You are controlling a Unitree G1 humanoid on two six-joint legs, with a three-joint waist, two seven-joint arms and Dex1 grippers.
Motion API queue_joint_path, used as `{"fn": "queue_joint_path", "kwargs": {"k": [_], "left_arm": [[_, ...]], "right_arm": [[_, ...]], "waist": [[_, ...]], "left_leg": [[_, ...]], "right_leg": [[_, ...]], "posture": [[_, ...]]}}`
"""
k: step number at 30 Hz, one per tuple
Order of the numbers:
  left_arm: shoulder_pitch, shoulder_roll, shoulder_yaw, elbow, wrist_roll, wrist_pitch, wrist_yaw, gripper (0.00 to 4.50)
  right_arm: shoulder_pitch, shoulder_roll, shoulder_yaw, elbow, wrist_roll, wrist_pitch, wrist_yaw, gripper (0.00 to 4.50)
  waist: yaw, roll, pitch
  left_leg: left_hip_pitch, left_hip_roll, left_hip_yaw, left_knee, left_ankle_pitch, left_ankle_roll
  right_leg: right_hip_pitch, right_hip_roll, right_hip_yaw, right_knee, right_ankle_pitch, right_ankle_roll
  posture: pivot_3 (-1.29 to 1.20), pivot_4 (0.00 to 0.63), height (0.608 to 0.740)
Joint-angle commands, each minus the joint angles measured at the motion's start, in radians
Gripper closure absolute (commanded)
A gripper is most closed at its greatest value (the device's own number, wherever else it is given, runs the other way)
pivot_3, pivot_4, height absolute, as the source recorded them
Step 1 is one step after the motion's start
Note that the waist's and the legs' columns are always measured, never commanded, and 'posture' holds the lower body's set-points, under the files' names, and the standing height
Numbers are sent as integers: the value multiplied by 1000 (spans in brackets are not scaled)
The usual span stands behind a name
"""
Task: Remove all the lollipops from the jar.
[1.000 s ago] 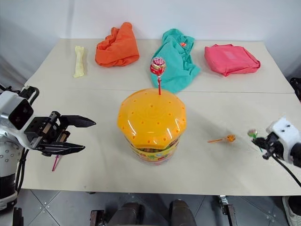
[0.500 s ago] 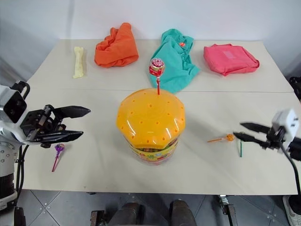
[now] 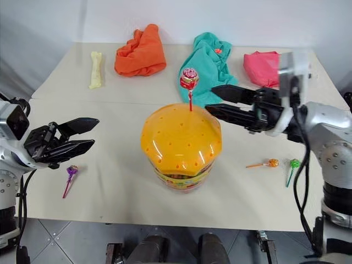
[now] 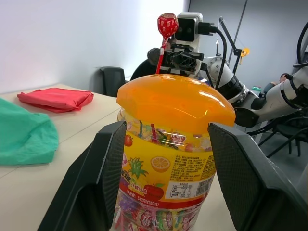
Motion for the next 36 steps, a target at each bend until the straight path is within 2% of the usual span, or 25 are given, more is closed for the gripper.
{"fn": "queue_joint_path", "kwargs": {"k": [1,6,7,9,11,14,20,22,23,27,29,33,36], "left_arm": [[2,-1,10,-30,-8,-10,2,1641],[-7,-4,-1,-29,-5,-14,1,1641],[-10,-5,-3,-30,-6,-14,3,1641],[-13,-6,-4,-32,-8,-14,4,1641],[-13,-7,-4,-35,-8,-13,5,1641],[-7,-7,-2,-44,-12,-11,9,1641],[-15,-8,-11,-68,-19,-8,0,1641],[-19,-4,-22,-81,-14,-13,-15,1641],[-21,0,-29,-90,-11,-18,-27,1641],[-10,23,-62,-128,14,-36,-87,1641],[2,36,-77,-147,22,-42,-118,1641],[18,62,-104,-165,47,-56,-174,1641],[21,69,-117,-161,63,-69,-196,1641]], "right_arm": [[-40,16,8,-43,29,35,-21,2141],[-106,81,65,-42,24,83,-69,2141],[-115,91,68,-35,19,85,-72,2317],[-127,104,70,-27,5,81,-75,2741],[-132,113,66,-26,6,81,-72,3346],[-140,143,38,-24,34,65,-70,4459],[-162,170,-94,44,63,-2,-85,4459],[-164,127,-155,99,56,1,-97,4459],[-148,72,-184,145,21,-1,-79,4459],[42,-212,-152,300,-285,-142,73,4459],[159,-311,-153,369,-382,-176,104,4459],[395,-421,-165,456,-552,-263,154,4459],[577,-431,-192,549,-674,-394,148,4459]], "waist": [[-2,0,0],[-15,0,0],[-19,0,0],[-22,0,0],[-25,0,0],[-26,0,0],[-26,0,0],[-25,0,0],[-22,0,0],[-8,-1,-1],[-6,-1,-1],[-9,-1,-1],[-15,-1,-1]], "left_leg": [[0,0,0,0,0,0],[0,0,0,0,0,0],[0,0,0,0,0,0],[0,0,-1,0,0,0],[0,0,-1,0,0,0],[0,0,0,0,0,0],[0,-1,0,0,0,0],[0,-1,0,0,0,0],[0,-1,0,0,0,0],[0,-6,-3,0,1,3],[0,-8,-1,-2,1,5],[0,-7,6,-1,2,7],[1,-6,9,-1,3,8]], "right_leg": [[0,0,-1,1,0,0],[0,0,-1,6,0,0],[0,0,-1,6,0,0],[0,0,-1,7,0,0],[0,0,-1,7,0,0],[-1,0,-1,8,0,0],[-1,0,-1,9,0,0],[-1,0,-1,9,0,0],[-1,0,-1,9,0,0],[0,-5,-3,9,0,0],[0,-7,-3,9,0,1],[-1,-8,-1,8,1,2],[0,-7,0,8,1,2]], "posture": [[0,150,740],[0,150,740],[0,150,740],[0,150,740],[0,150,740],[0,150,740],[0,150,740],[0,150,740],[0,150,740],[0,150,740],[0,150,740],[0,150,740],[0,150,740]]}}
